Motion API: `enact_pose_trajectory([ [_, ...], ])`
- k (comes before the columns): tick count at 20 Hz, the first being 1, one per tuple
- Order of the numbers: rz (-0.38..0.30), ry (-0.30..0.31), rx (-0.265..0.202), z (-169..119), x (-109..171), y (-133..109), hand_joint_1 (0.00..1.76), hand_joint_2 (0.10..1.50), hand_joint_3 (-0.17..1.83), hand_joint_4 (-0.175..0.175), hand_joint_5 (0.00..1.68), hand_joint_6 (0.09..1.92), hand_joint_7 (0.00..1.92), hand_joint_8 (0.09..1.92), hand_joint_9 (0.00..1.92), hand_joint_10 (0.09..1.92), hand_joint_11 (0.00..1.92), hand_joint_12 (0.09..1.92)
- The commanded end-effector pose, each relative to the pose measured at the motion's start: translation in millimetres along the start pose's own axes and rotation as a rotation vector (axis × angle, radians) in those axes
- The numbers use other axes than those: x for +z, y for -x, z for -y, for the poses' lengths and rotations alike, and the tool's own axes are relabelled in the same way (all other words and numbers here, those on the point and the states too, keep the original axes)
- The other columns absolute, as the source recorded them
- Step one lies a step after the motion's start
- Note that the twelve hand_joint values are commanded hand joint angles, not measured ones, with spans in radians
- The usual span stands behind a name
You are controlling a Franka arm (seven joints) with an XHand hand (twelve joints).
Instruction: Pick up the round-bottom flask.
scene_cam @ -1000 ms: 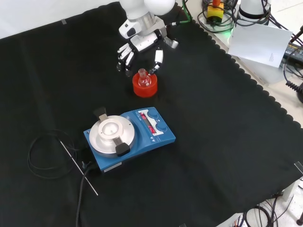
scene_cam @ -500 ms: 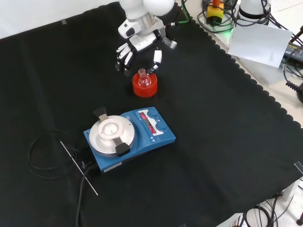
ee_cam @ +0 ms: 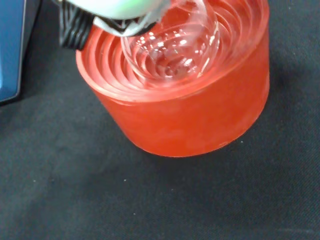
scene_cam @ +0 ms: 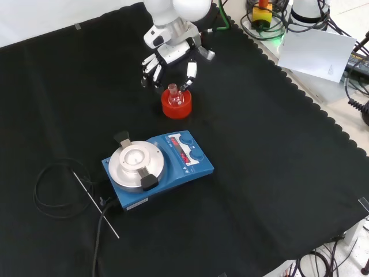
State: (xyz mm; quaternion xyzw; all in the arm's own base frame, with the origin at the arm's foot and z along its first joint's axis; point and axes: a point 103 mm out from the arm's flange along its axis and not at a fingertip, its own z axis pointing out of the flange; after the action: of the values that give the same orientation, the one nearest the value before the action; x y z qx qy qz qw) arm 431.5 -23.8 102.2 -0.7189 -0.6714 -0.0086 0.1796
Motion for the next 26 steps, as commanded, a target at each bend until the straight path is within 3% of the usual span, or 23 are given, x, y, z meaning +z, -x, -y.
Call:
enact_pose_trajectory([
  [1, 0.000, 0.004, -0.007, -1.3, 0.5, 2.2, 0.91, 0.64, 0.71, -0.071, 0.78, 0.69, 0.17, 0.65, 0.34, 0.70, 0.08, 1.41],
  [18, 0.019, 0.005, -0.025, -5.4, -1.2, -3.2, 0.90, 0.66, 0.70, -0.084, 0.83, 0.74, 0.19, 0.66, 0.35, 0.70, 0.09, 1.41],
  [20, 0.030, 0.020, -0.028, -6.1, -2.8, -4.2, 0.99, 0.83, 0.47, 0.082, 0.96, 0.89, 0.20, 0.68, 0.37, 0.70, 0.10, 1.41],
  [21, 0.035, 0.030, -0.029, -6.3, -3.7, -5.0, 1.01, 0.88, 0.38, 0.128, 1.00, 0.92, 0.21, 0.68, 0.39, 0.70, 0.11, 1.41],
  [23, 0.050, 0.048, -0.029, -6.1, -5.8, -6.4, 1.03, 0.92, 0.32, 0.159, 1.03, 0.95, 0.23, 0.67, 0.42, 0.68, 0.14, 1.39],
  [26, 0.058, 0.055, -0.027, -4.8, -9.8, -4.9, 1.05, 0.89, 0.41, 0.157, 1.04, 0.99, 0.27, 0.66, 0.47, 0.65, 0.18, 1.38],
])
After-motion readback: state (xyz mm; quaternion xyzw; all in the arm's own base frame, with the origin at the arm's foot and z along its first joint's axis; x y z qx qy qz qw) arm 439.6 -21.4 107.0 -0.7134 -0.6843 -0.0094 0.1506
